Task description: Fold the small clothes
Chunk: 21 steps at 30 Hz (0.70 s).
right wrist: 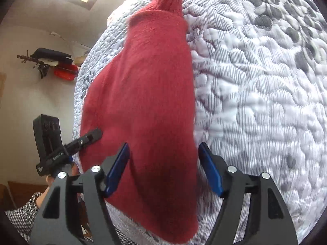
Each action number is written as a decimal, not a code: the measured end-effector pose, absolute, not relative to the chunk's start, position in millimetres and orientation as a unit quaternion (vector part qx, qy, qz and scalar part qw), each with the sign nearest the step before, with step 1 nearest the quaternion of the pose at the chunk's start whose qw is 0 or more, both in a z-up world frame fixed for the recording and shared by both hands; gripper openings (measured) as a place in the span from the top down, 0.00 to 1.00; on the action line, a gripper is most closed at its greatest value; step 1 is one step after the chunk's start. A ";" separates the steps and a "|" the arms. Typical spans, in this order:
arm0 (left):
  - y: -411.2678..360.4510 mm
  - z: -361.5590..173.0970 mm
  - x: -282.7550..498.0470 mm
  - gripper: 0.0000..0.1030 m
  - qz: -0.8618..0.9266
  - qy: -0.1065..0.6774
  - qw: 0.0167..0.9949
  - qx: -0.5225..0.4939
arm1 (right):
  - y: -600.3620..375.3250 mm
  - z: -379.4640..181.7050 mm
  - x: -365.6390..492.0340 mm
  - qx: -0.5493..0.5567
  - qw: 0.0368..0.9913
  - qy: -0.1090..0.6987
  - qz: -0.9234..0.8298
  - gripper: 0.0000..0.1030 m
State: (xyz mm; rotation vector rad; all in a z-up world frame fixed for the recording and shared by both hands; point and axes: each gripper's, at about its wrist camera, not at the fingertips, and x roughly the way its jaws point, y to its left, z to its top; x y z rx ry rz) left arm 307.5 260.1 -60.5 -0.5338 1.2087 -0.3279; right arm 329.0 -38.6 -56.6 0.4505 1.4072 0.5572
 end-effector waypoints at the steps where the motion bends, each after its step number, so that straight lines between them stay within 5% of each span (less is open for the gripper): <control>1: 260.2 -55.5 300.1 0.35 -0.149 0.556 0.781 -0.241 | -39.7 -53.7 319.0 0.201 0.704 0.632 0.254 0.27; 8: 253.1 -43.5 252.4 0.29 -0.121 0.551 0.796 -0.219 | -57.1 -61.5 271.0 0.221 0.693 0.638 0.251 0.28; 14: 249.4 -56.8 238.2 0.33 -0.086 0.564 0.791 -0.221 | -59.0 -66.0 255.6 0.219 0.690 0.645 0.244 0.69; 21: 245.5 -56.8 226.2 0.34 -0.065 0.569 0.798 -0.190 | -57.5 -57.7 247.6 0.164 0.718 0.641 0.219 0.72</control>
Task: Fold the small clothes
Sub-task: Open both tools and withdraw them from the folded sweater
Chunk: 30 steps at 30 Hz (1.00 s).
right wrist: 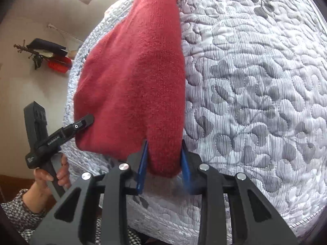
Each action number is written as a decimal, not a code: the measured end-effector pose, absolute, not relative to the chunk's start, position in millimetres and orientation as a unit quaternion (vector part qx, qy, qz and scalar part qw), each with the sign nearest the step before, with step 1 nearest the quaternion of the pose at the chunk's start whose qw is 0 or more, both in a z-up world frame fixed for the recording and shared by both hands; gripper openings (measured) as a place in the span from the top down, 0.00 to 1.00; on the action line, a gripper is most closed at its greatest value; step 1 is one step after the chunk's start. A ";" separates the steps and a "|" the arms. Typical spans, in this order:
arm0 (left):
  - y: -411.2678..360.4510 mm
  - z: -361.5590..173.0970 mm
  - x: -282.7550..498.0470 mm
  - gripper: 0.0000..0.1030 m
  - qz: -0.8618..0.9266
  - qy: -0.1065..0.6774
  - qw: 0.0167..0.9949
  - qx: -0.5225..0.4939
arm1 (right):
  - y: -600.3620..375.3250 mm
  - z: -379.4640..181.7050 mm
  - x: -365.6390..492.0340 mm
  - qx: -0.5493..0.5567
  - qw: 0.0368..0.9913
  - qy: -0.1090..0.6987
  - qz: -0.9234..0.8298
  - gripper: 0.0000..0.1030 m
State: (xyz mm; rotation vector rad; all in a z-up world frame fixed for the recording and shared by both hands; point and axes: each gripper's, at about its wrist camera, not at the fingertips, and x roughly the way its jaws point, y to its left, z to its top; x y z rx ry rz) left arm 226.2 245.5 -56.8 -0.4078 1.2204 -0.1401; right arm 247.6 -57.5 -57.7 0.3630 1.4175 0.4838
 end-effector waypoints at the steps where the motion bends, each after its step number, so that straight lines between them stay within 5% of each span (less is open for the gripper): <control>1: 246.4 -59.1 222.7 0.33 -0.063 0.570 0.797 -0.188 | -49.4 -66.3 256.3 0.159 0.717 0.644 0.214 0.72; 23: 216.8 -35.3 203.2 0.14 -0.002 0.567 0.813 -0.128 | -47.2 -46.7 226.6 0.098 0.740 0.647 0.157 0.57; 27: 213.8 -27.4 189.0 0.11 0.013 0.564 0.819 -0.106 | -47.1 -41.2 210.8 0.068 0.746 0.647 0.140 0.46; 30: 210.6 -24.7 177.3 0.04 0.020 0.571 0.816 -0.094 | -47.1 -35.2 198.6 0.042 0.752 0.647 0.119 0.18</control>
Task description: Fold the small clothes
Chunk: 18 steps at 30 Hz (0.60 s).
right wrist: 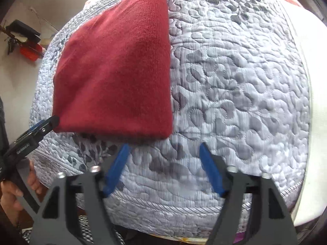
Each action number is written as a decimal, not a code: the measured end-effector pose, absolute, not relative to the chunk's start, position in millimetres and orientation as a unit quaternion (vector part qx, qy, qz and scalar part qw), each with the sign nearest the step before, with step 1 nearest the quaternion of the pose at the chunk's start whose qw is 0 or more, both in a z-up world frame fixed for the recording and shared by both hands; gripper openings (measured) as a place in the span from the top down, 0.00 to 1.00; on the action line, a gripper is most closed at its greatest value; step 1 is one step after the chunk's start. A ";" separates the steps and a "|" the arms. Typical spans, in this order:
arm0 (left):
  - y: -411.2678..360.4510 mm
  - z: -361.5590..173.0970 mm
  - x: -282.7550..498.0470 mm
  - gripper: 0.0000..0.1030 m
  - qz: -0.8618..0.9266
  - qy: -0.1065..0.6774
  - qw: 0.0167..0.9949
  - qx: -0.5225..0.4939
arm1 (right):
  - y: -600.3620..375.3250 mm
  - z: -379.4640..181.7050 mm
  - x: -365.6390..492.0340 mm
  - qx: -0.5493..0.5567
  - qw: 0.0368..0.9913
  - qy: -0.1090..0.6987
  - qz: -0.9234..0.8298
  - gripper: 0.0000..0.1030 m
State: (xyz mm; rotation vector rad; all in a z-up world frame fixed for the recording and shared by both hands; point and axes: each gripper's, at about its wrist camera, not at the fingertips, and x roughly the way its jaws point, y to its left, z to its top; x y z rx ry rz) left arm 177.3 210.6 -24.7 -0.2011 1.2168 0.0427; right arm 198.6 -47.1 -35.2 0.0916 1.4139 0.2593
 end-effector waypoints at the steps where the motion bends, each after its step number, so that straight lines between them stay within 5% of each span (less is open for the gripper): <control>1: 210.1 -23.6 173.8 0.04 0.020 0.574 0.813 -0.093 | -46.7 -32.5 194.8 0.033 0.754 0.647 0.112 0.15; 18: 197.1 24.9 136.1 0.04 0.051 0.573 0.817 -0.039 | -38.9 20.4 166.7 0.020 0.775 0.622 0.108 0.05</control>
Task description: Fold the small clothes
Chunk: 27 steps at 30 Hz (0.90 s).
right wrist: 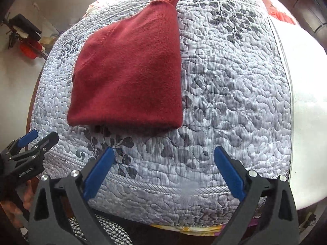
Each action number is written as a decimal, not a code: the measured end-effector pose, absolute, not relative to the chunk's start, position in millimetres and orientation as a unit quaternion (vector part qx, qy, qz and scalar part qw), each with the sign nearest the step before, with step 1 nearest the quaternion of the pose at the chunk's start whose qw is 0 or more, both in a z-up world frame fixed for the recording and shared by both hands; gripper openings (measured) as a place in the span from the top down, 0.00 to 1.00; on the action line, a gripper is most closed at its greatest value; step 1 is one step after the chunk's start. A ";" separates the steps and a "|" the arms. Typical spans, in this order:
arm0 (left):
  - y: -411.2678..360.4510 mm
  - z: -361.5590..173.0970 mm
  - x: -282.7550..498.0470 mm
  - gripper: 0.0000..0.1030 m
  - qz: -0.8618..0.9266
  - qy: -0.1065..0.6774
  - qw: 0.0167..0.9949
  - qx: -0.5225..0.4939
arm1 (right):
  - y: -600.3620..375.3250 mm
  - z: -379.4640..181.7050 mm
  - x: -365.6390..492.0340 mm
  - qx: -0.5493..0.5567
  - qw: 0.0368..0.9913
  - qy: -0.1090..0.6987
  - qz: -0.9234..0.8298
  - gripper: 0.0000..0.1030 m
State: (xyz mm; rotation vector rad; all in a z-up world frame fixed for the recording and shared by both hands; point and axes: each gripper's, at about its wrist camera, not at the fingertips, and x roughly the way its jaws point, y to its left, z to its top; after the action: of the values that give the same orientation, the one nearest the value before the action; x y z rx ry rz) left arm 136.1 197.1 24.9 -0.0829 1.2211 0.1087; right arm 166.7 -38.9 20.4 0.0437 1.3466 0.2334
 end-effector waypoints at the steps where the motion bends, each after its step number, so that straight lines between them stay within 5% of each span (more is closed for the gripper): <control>1: 196.7 28.8 135.2 0.04 0.051 0.571 0.819 -0.037 | -38.3 23.9 165.8 0.018 0.777 0.620 0.108 0.05; 27: 187.3 68.2 112.2 0.04 0.058 0.563 0.825 -0.017 | -20.2 55.3 146.8 -0.001 0.784 0.611 0.109 0.05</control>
State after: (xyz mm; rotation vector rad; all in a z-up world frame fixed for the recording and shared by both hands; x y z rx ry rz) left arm 112.2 187.3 68.2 -0.0362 1.1959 0.1237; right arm 146.8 -20.2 55.3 -0.0029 1.3192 0.2359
